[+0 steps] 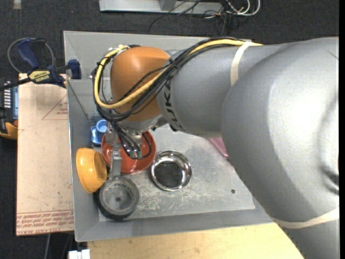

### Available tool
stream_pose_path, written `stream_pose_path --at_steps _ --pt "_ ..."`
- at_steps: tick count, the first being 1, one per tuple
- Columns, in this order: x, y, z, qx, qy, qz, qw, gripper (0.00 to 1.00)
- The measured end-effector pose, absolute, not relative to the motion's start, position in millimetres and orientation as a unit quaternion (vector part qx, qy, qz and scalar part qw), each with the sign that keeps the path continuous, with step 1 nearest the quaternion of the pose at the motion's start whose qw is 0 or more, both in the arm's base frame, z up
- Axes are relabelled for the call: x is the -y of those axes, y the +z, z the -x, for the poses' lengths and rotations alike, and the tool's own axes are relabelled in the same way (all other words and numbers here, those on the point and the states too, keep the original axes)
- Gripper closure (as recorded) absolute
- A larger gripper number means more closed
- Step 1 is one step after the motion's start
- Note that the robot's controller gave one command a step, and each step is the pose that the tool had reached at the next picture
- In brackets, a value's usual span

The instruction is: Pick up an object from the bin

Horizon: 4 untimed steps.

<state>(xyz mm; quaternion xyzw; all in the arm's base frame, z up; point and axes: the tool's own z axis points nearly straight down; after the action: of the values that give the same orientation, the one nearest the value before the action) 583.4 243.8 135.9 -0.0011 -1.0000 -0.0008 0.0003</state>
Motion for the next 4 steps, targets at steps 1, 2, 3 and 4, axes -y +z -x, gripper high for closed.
stream_pose_path --at_steps 1,2,3,4 --pt "-243.8 135.9 -583.4 1.0 -0.001 0.001 0.0 0.0" --pt "-235.0 82.9 -517.9 0.997 0.0 -0.07 -0.013 0.0" --pt "-246.8 78.2 -521.2 0.997 -0.002 -0.073 -0.005 0.0" --pt "-250.7 82.7 -538.9 0.998 -0.002 -0.065 -0.005 0.0"
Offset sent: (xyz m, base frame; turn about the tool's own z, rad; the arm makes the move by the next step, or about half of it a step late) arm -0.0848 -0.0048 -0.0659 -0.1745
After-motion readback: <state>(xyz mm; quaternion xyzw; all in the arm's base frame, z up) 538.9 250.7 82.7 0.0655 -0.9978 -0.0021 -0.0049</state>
